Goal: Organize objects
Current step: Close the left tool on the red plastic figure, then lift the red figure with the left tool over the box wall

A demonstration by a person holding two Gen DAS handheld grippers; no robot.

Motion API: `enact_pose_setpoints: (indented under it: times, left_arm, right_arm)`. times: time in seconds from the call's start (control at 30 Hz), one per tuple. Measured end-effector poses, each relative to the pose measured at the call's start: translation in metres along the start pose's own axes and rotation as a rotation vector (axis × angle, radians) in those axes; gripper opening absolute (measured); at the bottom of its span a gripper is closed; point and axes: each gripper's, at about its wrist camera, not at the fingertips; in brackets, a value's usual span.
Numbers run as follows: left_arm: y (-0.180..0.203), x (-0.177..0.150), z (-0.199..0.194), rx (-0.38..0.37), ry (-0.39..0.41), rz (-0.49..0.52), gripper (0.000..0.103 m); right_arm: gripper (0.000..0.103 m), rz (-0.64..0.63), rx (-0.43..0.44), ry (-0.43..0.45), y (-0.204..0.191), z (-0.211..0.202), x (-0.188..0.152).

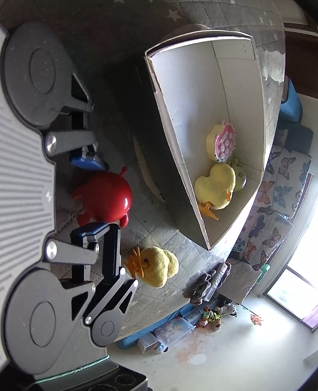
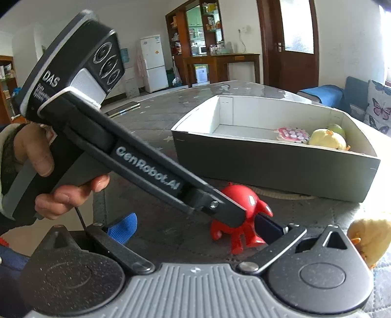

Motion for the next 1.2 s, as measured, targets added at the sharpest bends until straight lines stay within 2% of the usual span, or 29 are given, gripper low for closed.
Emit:
enact_pose_setpoints:
  times: [0.2, 0.47, 0.8, 1.03, 1.2]
  left_arm:
    - [-0.001, 0.0, 0.0, -0.005, -0.002, 0.003, 0.103]
    - [-0.002, -0.001, 0.0, -0.001, -0.005, 0.008, 0.103]
    - [0.005, 0.001, -0.006, -0.007, 0.007, 0.032, 0.103]
    - [0.016, 0.019, -0.022, -0.01, 0.046, 0.078, 0.103]
    - [0.023, 0.046, -0.036, -0.005, 0.101, 0.117, 0.103]
  right_arm:
    - [0.103, 0.038, -0.025, -0.019, 0.009, 0.009, 0.0]
    - [0.103, 0.067, 0.005, -0.026, 0.013, 0.022, 0.005]
    - [0.103, 0.07, 0.001, -0.016, 0.009, 0.016, 0.007]
    - [0.103, 0.03, -0.031, 0.03, 0.005, 0.002, 0.023]
    - [0.103, -0.014, -0.065, 0.092, 0.006, -0.011, 0.053]
Point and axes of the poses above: each gripper's, at about its wrist camera, not at the fingertips, and z roughly the way its jaws point, y to its right, x to its top, and after that the axes turned 4 degrees about z, right-handed
